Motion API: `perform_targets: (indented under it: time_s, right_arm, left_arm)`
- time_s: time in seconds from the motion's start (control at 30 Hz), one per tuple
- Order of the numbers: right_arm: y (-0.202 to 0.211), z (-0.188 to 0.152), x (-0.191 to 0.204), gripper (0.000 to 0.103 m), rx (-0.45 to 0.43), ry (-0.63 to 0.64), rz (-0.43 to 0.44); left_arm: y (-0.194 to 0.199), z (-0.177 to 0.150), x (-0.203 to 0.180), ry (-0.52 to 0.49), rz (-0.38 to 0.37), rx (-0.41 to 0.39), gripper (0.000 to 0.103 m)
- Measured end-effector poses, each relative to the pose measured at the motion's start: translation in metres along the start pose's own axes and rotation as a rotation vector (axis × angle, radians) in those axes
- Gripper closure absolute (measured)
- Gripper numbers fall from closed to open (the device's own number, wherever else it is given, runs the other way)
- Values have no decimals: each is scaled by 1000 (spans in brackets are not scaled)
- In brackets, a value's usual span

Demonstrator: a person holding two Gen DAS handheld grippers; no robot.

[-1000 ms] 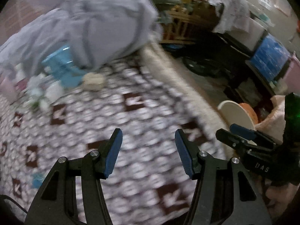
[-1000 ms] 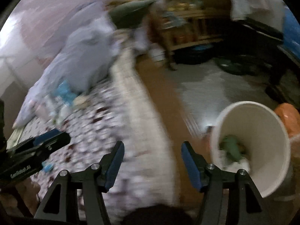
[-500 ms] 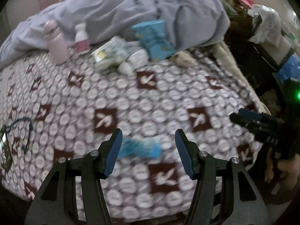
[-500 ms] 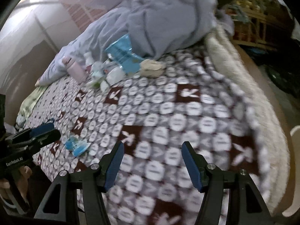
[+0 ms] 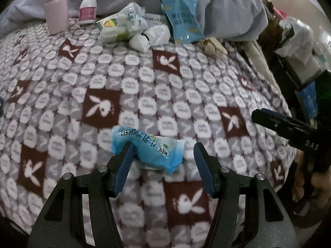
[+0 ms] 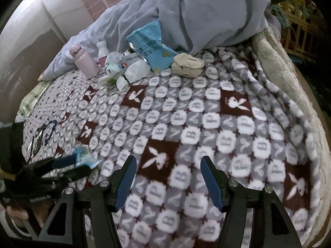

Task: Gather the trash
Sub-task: 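Move both grippers back to the items on the bed, then grasp the blue wrapper with the left gripper while the right grasps the beige cloth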

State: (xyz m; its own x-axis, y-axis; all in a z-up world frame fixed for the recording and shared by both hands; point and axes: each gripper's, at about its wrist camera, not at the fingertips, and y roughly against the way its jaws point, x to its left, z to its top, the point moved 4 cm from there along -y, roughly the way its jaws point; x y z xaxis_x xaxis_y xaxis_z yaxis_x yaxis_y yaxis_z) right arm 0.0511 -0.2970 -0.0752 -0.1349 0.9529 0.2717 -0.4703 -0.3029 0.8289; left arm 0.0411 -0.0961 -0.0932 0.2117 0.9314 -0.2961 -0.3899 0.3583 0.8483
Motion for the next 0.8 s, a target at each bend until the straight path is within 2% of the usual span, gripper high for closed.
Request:
perform_targets:
  time_s: [0.03, 0.13, 0.3, 0.4, 0.43, 0.5, 0.57, 0.67, 0.7, 0.73, 0.77, 0.8]
  right_arm:
    - [-2, 3, 0, 41, -2, 1, 0]
    - [-9, 19, 0, 41, -15, 8, -3]
    - [-21, 55, 0, 41, -44, 14, 10]
    - [-28, 81, -4, 41, -82, 20, -18]
    - [-35, 93, -8, 38, -91, 18, -33]
    - [-51, 108, -14, 33, -78, 4, -69]
    - [-68, 120, -19, 33, -61, -14, -80]
    - [-88, 133, -26, 34, -54, -63, -41]
    - [-94, 135, -30, 46, -51, -86, -28]
    - [-99, 135, -33, 66, -40, -102, -27]
    - [-101, 134, -35, 69, -33, -110, -31]
    - [-99, 133, -36, 72, -41, -111, -23]
  left_arm:
    - [-1, 3, 2, 5, -7, -2, 70]
    - [-2, 14, 8, 14, -20, 4, 84]
    - [5, 37, 15, 10, -46, -27, 92]
    - [11, 54, 15, 2, -45, -66, 96]
    - [12, 59, 15, 2, -45, -75, 97]
    - [13, 69, 16, 9, -60, -87, 97]
    - [13, 75, 20, 16, -67, -94, 97]
    - [15, 77, 29, 36, -79, -89, 97]
    - [16, 76, 32, 44, -90, -85, 97]
    - [17, 75, 34, 54, -96, -85, 96]
    - [19, 73, 36, 67, -110, -86, 95]
    - [19, 71, 36, 73, -118, -80, 88]
